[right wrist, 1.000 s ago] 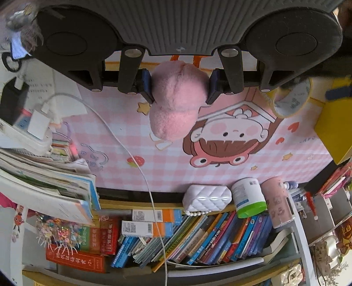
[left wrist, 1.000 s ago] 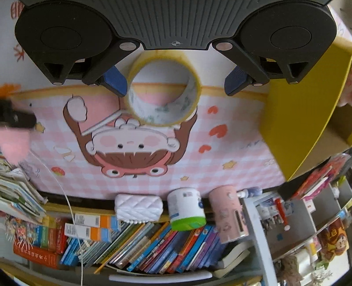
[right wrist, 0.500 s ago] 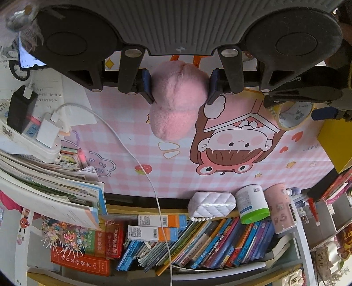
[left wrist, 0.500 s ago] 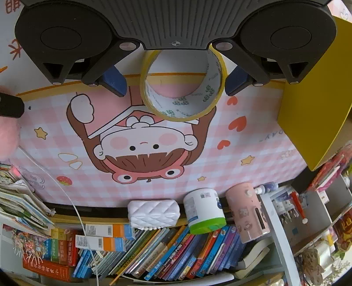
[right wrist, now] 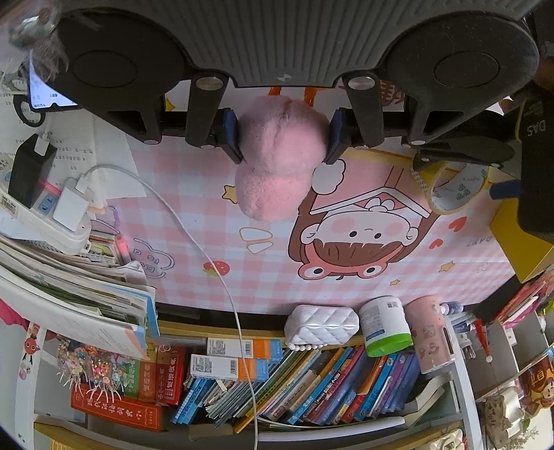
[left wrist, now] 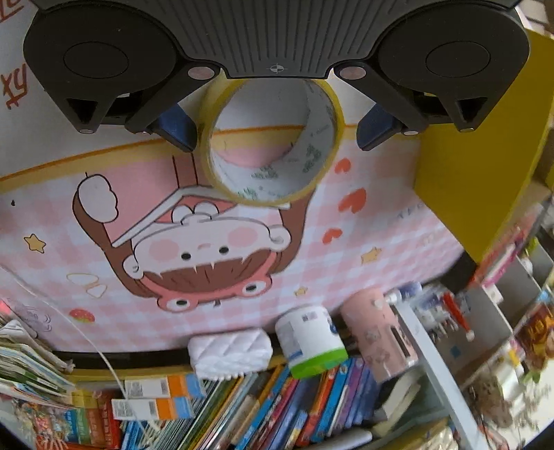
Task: Organize objects
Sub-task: 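Carry the tape roll and pink plush over the yellow box with both tools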
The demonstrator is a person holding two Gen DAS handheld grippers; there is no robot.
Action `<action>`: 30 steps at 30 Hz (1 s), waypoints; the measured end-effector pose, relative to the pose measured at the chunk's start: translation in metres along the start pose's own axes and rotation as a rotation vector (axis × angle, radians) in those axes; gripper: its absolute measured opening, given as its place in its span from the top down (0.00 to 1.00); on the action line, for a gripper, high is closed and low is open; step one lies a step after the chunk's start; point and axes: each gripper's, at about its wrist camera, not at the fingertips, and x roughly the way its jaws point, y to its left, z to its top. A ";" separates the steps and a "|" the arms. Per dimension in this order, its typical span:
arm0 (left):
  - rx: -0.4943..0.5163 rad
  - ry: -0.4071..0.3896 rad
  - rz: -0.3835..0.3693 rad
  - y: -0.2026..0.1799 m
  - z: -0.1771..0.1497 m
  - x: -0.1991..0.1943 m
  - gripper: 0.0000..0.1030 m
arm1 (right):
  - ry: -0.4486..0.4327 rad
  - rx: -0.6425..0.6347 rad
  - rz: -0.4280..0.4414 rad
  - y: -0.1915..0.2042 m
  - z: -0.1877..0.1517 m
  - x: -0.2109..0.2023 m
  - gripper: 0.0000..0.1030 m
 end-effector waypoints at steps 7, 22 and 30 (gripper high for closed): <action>-0.136 0.019 -0.098 0.016 0.000 0.002 0.16 | 0.005 0.018 -0.012 -0.008 -0.002 -0.001 0.55; -0.219 -0.081 -0.166 0.043 -0.018 -0.071 0.16 | 0.001 -0.078 0.049 0.036 -0.003 -0.001 0.55; -0.231 -0.126 -0.116 0.066 -0.040 -0.099 0.16 | -0.004 -0.115 0.047 0.068 -0.012 -0.011 0.55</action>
